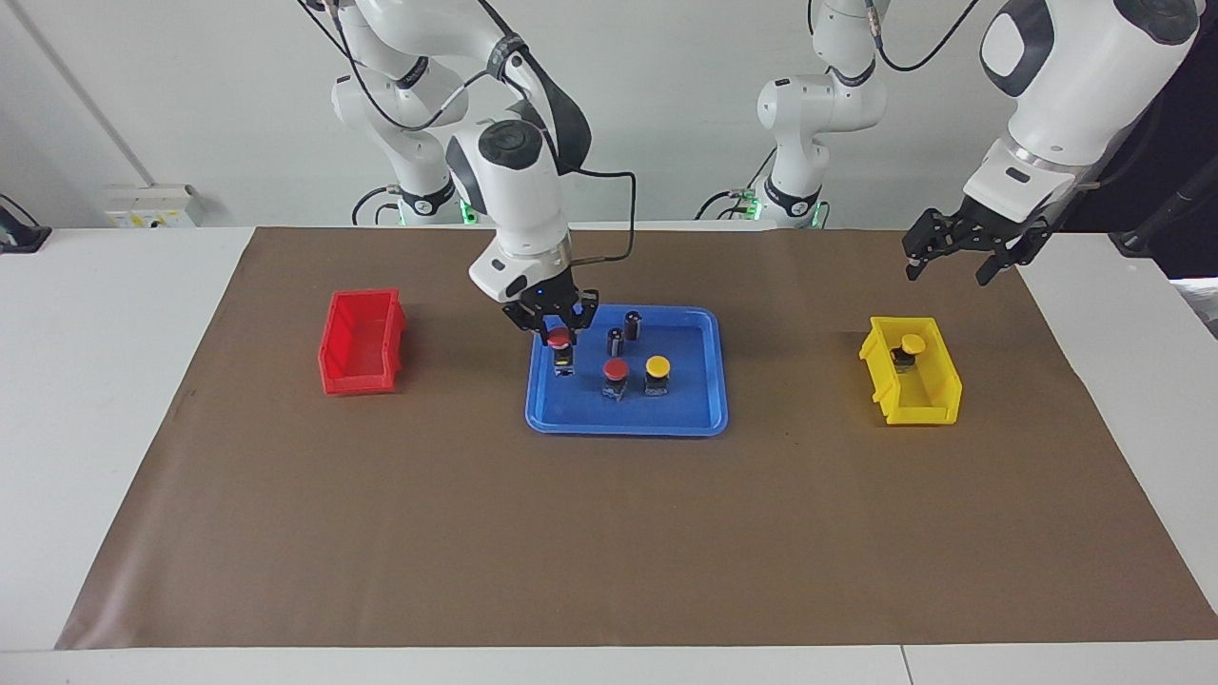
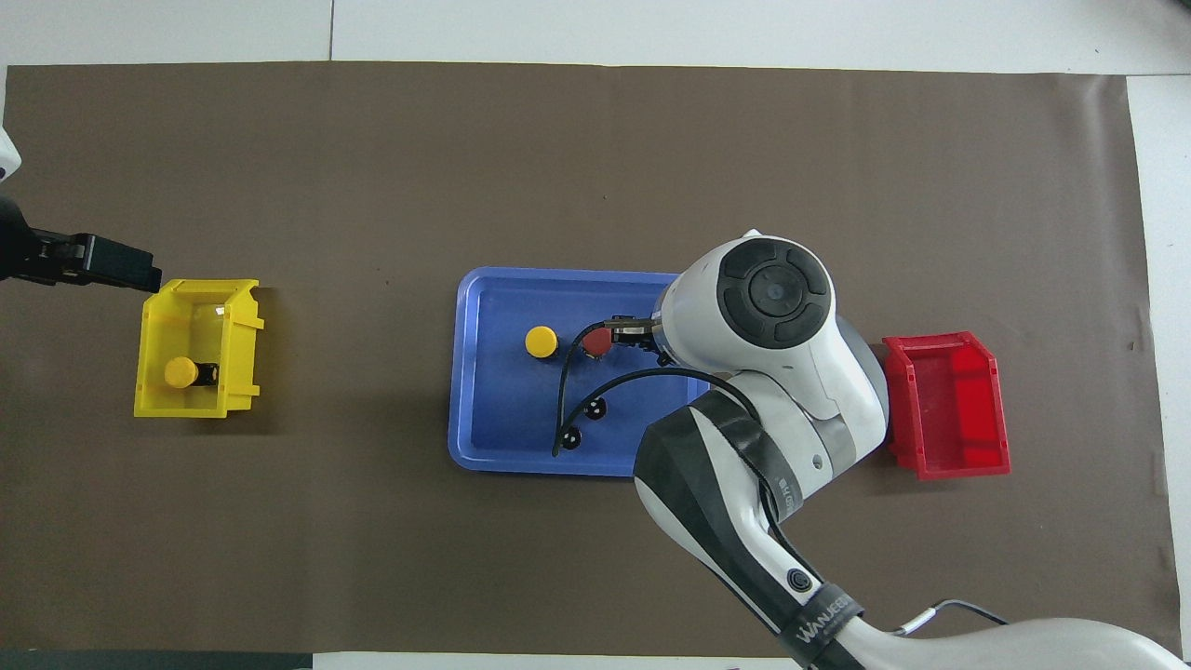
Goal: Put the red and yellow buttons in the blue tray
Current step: 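Place the second red button in the tray with the right gripper, then grasp a yellow button with the left gripper while the right gripper withdraws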
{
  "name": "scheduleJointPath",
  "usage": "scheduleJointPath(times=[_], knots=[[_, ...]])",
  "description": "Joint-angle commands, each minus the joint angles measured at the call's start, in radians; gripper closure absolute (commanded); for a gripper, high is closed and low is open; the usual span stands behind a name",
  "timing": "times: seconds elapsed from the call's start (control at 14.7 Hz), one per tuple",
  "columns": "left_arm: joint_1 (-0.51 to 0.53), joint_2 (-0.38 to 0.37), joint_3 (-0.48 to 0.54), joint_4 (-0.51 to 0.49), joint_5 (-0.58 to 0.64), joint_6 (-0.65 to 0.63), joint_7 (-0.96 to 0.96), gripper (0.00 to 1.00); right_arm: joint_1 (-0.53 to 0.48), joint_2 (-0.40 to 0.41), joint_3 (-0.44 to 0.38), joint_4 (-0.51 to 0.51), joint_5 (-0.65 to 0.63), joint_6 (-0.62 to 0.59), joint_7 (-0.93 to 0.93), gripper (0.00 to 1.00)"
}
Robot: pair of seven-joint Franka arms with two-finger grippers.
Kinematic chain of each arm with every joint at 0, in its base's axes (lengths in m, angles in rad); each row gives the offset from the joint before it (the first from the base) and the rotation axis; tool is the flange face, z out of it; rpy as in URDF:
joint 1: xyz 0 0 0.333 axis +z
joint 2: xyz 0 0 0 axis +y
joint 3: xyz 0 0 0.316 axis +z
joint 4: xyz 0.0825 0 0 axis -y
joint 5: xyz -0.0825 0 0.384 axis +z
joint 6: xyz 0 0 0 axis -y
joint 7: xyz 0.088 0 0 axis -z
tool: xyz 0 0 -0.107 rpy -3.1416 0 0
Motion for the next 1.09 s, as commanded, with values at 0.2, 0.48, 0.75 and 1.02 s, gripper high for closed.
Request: scheduleJointPath(times=[0.2, 0.48, 0.75, 1.02], knots=[[0.011, -0.053, -0.003, -0.099, -0.001, 0.057, 0.008, 0.00, -0.020, 0.052, 0.002, -0.005, -0.069, 0.027, 0.039, 0.85], [0.061, -0.106, -0.003, -0.271, 0.001, 0.191, 0.019, 0.00, -0.017, 0.057, 0.004, -0.047, -0.069, 0.070, 0.041, 0.77], [0.107, -0.100, -0.003, -0.400, 0.001, 0.335, 0.019, 0.23, -0.028, 0.058, 0.004, -0.062, -0.069, 0.085, 0.041, 0.50], [0.143, -0.066, -0.003, -0.512, 0.002, 0.461, 0.025, 0.31, -0.032, 0.061, 0.001, -0.018, -0.071, 0.076, 0.042, 0.00]])
